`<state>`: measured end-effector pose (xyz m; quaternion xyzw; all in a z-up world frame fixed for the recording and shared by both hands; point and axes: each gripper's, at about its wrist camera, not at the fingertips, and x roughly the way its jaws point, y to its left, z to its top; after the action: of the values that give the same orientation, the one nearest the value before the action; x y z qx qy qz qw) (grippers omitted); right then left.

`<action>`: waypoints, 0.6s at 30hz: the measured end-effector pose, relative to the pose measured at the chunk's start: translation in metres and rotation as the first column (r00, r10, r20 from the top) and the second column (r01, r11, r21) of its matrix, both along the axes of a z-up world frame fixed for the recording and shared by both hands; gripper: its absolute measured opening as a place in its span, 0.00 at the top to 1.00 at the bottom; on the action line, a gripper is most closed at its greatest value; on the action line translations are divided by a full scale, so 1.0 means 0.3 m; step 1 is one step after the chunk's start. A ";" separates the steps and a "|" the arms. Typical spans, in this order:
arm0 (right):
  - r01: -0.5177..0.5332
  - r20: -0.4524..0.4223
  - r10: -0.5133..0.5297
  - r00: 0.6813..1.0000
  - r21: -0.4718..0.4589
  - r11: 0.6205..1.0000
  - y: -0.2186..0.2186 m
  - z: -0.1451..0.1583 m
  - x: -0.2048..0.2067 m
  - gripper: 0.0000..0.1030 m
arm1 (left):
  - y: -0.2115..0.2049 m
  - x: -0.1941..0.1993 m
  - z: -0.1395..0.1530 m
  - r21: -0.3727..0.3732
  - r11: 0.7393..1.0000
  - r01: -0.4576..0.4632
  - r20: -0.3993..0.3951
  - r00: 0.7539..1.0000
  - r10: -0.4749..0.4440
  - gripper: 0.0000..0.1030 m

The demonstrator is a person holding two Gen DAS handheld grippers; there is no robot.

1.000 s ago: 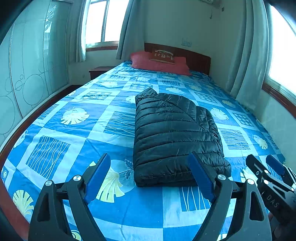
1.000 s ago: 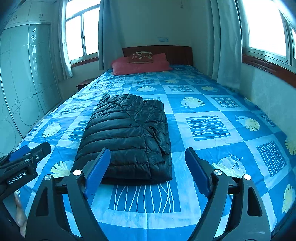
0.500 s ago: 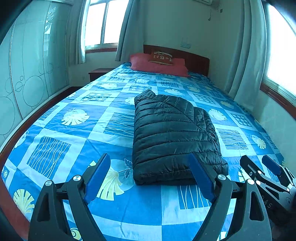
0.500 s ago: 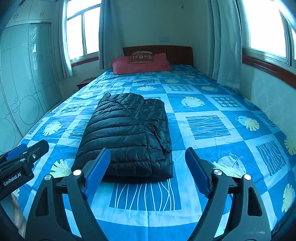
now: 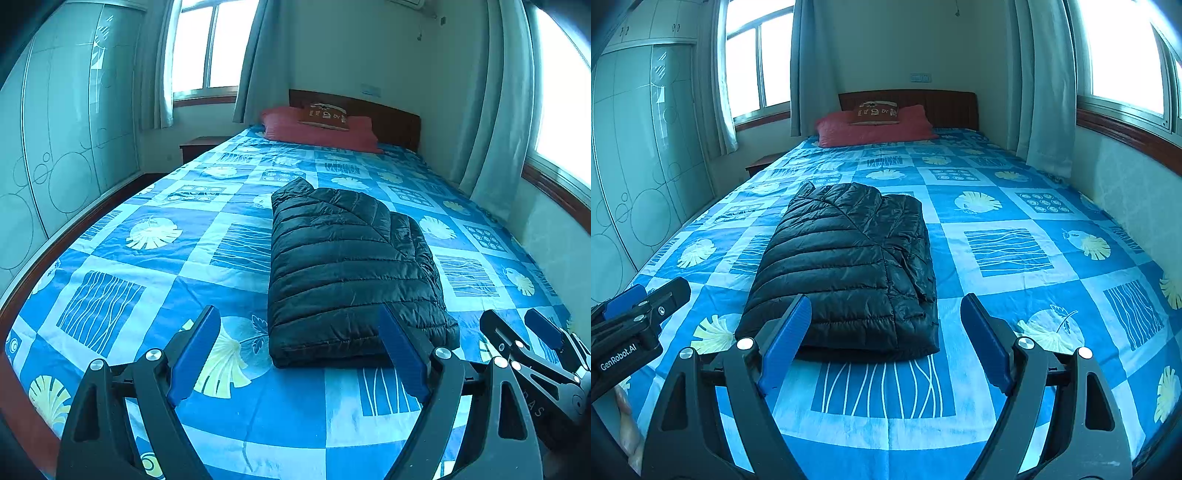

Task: Fold large clothes

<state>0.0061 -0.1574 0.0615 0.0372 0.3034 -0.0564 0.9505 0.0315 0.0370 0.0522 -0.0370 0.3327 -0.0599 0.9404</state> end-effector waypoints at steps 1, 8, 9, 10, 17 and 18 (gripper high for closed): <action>-0.001 0.000 0.001 1.000 0.000 1.000 0.000 0.000 -0.001 0.20 | -0.001 -0.001 0.000 0.001 1.000 -0.001 0.000 1.000 0.001 0.17; 0.001 0.000 -0.001 1.000 0.001 1.000 0.002 -0.001 -0.002 0.20 | 0.002 -0.001 -0.006 0.004 1.000 -0.003 -0.004 1.000 0.003 0.17; 0.001 0.001 -0.001 1.000 0.001 1.000 0.003 -0.001 -0.001 0.20 | 0.004 -0.001 -0.006 0.004 1.000 -0.003 -0.004 1.000 0.004 0.17; 0.001 0.001 -0.001 1.000 0.001 1.000 0.003 -0.001 -0.001 0.20 | 0.005 0.000 -0.007 0.002 1.000 -0.003 -0.005 1.000 0.003 0.17; 0.000 0.002 0.000 1.000 0.000 1.000 0.004 -0.001 -0.001 0.20 | 0.007 0.002 -0.012 0.001 1.000 -0.002 -0.007 1.000 0.002 0.17; 0.000 0.001 0.000 1.000 0.000 1.000 0.004 -0.001 -0.002 0.20 | 0.008 0.002 -0.012 0.001 1.000 -0.001 -0.008 1.000 0.001 0.17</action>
<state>0.0055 -0.1562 0.0612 0.0372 0.3030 -0.0567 0.9506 0.0322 0.0395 0.0486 -0.0370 0.3363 -0.0593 0.9391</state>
